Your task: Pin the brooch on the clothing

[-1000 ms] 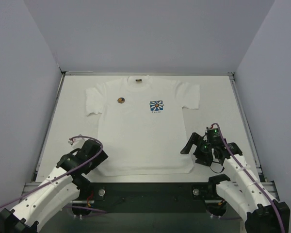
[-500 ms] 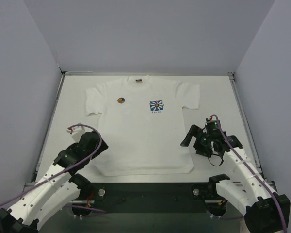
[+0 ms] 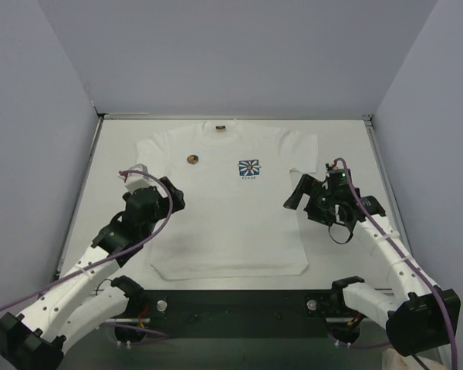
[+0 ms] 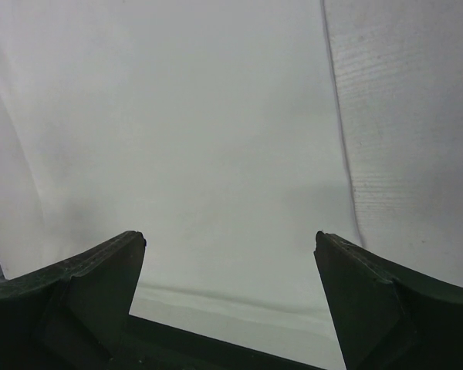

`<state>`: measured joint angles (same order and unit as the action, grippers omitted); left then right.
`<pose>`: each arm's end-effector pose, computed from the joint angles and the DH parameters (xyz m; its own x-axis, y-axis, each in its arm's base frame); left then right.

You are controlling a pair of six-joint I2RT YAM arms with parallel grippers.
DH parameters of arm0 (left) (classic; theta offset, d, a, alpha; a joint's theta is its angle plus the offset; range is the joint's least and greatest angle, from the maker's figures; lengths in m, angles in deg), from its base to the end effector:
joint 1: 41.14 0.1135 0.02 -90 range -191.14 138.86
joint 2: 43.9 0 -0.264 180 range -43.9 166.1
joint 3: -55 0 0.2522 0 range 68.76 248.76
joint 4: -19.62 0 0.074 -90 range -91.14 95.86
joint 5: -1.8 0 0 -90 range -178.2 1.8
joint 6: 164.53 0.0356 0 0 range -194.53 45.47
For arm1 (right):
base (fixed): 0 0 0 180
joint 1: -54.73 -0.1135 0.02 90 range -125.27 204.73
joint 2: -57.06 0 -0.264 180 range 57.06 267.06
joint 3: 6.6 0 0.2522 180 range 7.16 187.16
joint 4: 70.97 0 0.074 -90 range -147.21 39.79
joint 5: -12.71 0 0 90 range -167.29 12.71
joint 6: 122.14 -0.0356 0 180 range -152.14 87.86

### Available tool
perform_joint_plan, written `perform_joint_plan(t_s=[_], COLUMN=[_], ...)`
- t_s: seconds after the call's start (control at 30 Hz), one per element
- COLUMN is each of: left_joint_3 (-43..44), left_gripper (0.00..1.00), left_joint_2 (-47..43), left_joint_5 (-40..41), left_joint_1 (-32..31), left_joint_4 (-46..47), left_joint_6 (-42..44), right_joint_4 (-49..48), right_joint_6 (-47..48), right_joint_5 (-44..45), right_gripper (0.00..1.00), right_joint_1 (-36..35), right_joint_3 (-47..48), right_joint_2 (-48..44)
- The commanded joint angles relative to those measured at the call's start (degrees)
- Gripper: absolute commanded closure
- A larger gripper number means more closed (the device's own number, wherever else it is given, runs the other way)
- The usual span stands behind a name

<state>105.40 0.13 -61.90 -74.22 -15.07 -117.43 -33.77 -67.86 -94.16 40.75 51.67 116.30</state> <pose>0.1545 -0.0818 0.2747 -0.4018 -0.4666 -0.7879 -0.1516 0.8825 -0.4453 0.2130 0.0637 0.2693 -0.7511 0.3888 -0.5336 -0.0173 0.7963 0.6046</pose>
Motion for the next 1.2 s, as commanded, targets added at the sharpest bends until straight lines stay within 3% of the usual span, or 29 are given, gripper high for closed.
perform_joint_plan(t_s=[0.0, 0.17, 0.43, 0.8, 1.17], left_joint_3=[8.96, 17.47, 23.12, 19.0, 17.23], left_gripper=[0.03, 0.03, 0.03, 0.03, 0.03], left_joint_2=[6.04, 11.42, 12.75, 9.58, 8.79], left_joint_5=[-1.16, -6.35, -10.22, -10.66, -10.49], left_joint_1=[0.03, 0.12, 0.21, 0.3, 0.3], left_joint_4=[9.5, 10.29, 12.31, 13.9, 13.46], left_joint_6=[9.74, 15.02, 20.3, 20.39, 20.75], right_joint_4=[-0.85, -0.5, -0.76, -6.12, -10.08], right_joint_6=[0.92, 0.13, 1.18, 2.33, 2.76], right_joint_5=[0.43, -0.45, 2.79, 7.54, 14.3], right_gripper=[0.0, 0.0, 0.0, 0.0, 0.0], right_joint_1=[-0.44, -0.52, -0.44, -0.52, -0.52], right_joint_3=[4.7, 8.47, 13.84, 11.21, 8.32], right_joint_2=[0.08, -1.85, -7.73, -15.47, -15.82])
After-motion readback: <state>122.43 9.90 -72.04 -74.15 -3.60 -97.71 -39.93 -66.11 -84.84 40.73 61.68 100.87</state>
